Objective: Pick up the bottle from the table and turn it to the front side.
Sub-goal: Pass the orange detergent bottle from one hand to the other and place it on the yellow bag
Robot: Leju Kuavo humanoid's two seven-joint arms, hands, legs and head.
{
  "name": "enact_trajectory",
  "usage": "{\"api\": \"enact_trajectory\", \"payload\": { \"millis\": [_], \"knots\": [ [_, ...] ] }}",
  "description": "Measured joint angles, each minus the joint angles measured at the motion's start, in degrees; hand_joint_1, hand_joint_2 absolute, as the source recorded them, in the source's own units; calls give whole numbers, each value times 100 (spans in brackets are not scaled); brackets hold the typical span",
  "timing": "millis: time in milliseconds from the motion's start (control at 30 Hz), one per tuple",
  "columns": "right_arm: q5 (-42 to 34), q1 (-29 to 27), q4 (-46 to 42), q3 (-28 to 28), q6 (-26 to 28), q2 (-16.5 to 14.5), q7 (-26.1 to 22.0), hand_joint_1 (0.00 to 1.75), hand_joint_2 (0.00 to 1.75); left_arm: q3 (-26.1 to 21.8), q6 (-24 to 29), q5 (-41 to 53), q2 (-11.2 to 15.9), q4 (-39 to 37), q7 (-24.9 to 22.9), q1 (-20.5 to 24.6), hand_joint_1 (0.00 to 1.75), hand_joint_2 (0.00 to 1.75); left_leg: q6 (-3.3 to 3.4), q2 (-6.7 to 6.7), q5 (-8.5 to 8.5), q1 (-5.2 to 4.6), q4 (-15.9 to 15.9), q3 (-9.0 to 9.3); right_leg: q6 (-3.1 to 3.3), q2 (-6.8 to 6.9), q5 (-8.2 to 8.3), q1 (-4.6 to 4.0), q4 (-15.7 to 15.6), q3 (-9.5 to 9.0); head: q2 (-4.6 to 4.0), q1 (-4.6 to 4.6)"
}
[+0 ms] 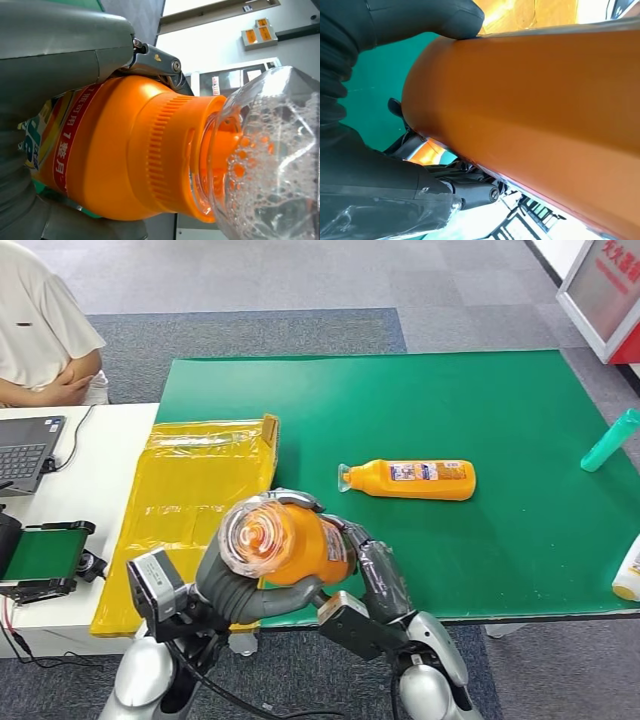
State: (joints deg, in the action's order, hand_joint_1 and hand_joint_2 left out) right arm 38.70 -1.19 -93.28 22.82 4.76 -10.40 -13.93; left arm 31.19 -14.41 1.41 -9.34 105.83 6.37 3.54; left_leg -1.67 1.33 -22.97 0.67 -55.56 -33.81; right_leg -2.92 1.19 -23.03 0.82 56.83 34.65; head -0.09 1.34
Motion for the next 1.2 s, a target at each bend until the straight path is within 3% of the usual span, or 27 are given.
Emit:
{"api": "enact_trajectory", "payload": {
  "millis": [233, 300, 367, 433, 833, 1200],
  "knots": [
    [-117, -18, 13, -66, 73, 8, -73, 175, 175, 9, 69, -21, 11, -31, -1, 48, 175, 175, 0, 0, 0, 0, 0, 0, 0, 0, 0, 0, 0, 0, 1, 0],
    [-134, -20, 13, -89, 81, 8, -90, 147, 175, 7, 108, -24, 14, -31, 2, 45, 175, 175, 0, 0, 0, 0, 0, -1, 0, 0, 0, 0, 0, 0, 1, 1],
    [-154, -21, 13, -112, 90, 8, -107, 59, 175, 5, 159, -7, 18, -31, 19, 37, 175, 175, 0, 0, 0, 0, 0, -1, 0, 0, 0, 0, 0, 0, 1, 1],
    [-193, -22, 13, -143, 112, 8, -115, 0, 175, 4, 227, 50, 20, -31, 59, 24, 175, 175, 0, 0, 0, 0, 0, -1, 0, 0, 0, 0, 0, 0, 1, 0],
    [-252, -232, -561, -650, 137, -14, 93, 0, 175, -490, 915, 1753, -32, 463, 220, -327, 175, 175, 0, 0, 0, 0, 0, -1, 1, 0, -1, 0, 0, 1, 1, 1],
    [-217, -467, -1218, -1027, 37, -97, 160, 0, 175, -1048, 1132, 2510, -115, 803, 216, -465, 175, 175, 0, 0, 0, 0, 0, -1, 1, 0, 1, 0, 0, 1, 1, 1]
  ]
}}
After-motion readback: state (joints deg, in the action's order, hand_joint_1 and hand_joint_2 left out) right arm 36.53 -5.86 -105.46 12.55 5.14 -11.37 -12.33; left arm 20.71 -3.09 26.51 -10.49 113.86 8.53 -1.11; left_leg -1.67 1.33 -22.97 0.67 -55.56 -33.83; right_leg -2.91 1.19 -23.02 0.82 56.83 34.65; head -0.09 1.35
